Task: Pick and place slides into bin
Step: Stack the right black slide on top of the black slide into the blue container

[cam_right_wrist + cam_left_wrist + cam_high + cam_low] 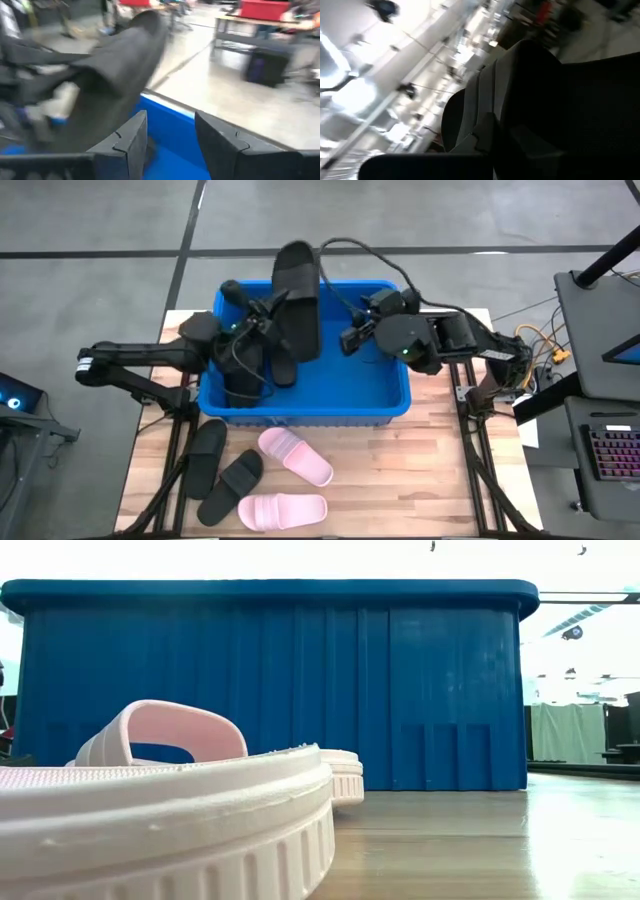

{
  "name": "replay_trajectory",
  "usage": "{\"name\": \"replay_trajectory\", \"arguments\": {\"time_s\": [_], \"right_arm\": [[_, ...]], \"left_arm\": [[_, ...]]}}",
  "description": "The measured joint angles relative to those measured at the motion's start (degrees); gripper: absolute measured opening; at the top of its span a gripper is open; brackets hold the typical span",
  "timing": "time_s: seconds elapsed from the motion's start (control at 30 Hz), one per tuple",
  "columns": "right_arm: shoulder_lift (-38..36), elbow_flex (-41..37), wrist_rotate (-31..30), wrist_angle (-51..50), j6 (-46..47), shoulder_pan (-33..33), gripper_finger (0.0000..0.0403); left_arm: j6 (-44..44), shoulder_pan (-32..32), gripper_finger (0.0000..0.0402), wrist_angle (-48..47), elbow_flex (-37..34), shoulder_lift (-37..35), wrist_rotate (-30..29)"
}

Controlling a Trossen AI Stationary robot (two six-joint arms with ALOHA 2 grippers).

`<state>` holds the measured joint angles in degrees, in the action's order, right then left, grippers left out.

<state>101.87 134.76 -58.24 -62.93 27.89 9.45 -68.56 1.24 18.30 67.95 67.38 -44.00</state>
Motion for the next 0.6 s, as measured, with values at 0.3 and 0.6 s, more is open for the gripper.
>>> {"name": "replay_trajectory", "arguments": {"time_s": [0.3,0.6], "right_arm": [[-0.94,-0.09,-2.97,-23.82,12.81,-1.18,0.0141],[-1.62,-0.52,-1.4,-27.11,10.54,-1.34,0.0129]], "left_arm": [[16.88,0.86,0.0,-19.18,6.89,-0.22,-0.62],[19.37,1.11,0.0,-28.93,8.68,3.66,-2.25]]}}
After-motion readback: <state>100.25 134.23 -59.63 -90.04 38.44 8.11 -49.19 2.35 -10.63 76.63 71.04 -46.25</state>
